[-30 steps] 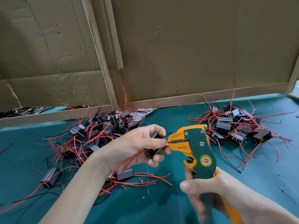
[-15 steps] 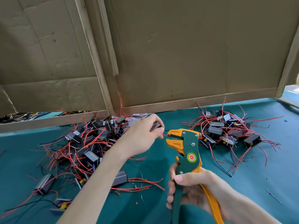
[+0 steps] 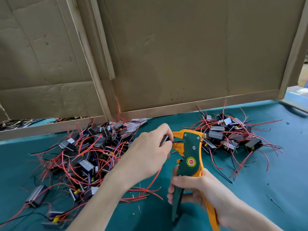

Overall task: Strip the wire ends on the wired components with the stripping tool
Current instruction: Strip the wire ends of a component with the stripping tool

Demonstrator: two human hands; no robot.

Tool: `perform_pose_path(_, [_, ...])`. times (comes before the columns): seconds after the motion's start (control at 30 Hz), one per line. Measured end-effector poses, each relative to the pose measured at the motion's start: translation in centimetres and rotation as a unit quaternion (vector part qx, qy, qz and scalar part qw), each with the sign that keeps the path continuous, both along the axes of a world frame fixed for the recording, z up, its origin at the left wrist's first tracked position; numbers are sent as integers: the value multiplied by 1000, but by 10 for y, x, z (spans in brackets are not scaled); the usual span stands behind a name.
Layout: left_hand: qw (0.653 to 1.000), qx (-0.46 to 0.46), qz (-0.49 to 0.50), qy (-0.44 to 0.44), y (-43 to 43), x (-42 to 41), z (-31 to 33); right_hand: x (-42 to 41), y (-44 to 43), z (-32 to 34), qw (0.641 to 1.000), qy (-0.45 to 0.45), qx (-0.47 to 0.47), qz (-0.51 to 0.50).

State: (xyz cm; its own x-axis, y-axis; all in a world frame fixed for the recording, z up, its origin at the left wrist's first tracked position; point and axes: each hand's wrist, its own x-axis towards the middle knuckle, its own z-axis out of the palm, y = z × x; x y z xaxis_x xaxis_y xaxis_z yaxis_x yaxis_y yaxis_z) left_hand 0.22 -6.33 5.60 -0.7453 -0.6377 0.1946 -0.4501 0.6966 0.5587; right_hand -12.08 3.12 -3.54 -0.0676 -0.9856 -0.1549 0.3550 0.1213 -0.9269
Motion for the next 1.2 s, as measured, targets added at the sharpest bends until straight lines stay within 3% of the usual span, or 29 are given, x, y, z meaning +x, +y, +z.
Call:
perform_pose_path(0.07, [1000, 25, -1, 18, 6, 2, 6, 0, 0, 0, 1000, -1, -1, -1])
perform_pose_path(0.17, [970, 195, -128, 62, 23, 11, 23, -9, -3, -1, 998, -40, 18, -37])
perform_pose_path(0.23, [954, 227, -181, 79, 32, 16, 34, -17, -3, 0, 996, -61, 16, -68])
perform_pose_path(0.37, [963, 181, -105, 172, 27, 1, 48, -15, -3, 6, 997, -64, -38, -11])
perform_pose_path(0.5, [950, 214, -19, 228, 9, -66, 51, -7, -9, -7, 993, -100, 42, 38])
perform_pose_path(0.67, [913, 326, 46, 242, -7, -153, 35, -13, -13, -16, 982, -162, 88, 39])
perform_pose_path(0.77, [904, 401, -21, 146, 0, -167, 28, -15, -14, -18, 982, -164, 88, 38])
perform_pose_path(0.87, [958, 280, -47, 35, 5, -146, 17, -17, -13, -17, 980, -177, 85, 39])
perform_pose_path(0.97, [989, 139, -36, 45, -4, -96, 4, -15, -12, -13, 980, -179, 84, 32])
perform_pose_path(1.07, [999, 16, 24, 13, -28, -28, -13, -12, -12, -10, 981, -172, 85, 22])
perform_pose_path(1.2, [982, -89, 131, -98, -58, 50, -44, -12, -11, -8, 983, -165, 78, 19])
